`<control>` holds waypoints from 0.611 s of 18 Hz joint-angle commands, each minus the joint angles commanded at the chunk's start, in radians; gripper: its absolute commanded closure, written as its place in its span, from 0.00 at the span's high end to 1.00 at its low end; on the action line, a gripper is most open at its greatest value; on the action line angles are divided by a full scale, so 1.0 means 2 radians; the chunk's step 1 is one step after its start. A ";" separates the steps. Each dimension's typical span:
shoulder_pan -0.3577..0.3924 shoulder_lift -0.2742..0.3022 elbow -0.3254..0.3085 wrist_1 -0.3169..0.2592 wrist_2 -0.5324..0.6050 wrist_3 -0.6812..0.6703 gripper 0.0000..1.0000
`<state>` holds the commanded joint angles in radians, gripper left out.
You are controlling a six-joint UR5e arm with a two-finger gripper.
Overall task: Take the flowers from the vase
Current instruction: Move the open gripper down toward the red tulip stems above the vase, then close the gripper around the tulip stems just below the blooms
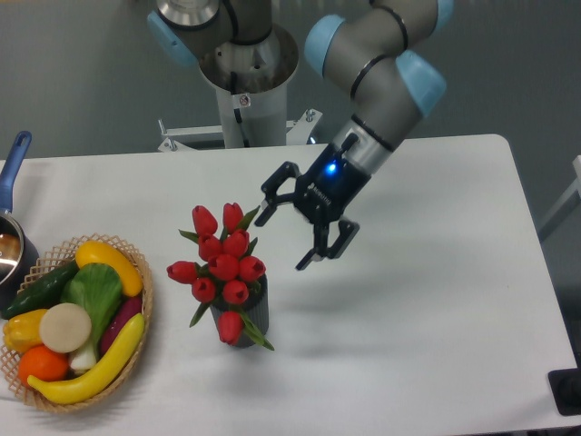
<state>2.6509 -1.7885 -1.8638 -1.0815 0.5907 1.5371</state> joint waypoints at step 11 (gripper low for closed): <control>-0.028 -0.021 0.001 0.037 -0.005 -0.001 1.00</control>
<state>2.5940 -1.8300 -1.8623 -1.0079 0.5814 1.5355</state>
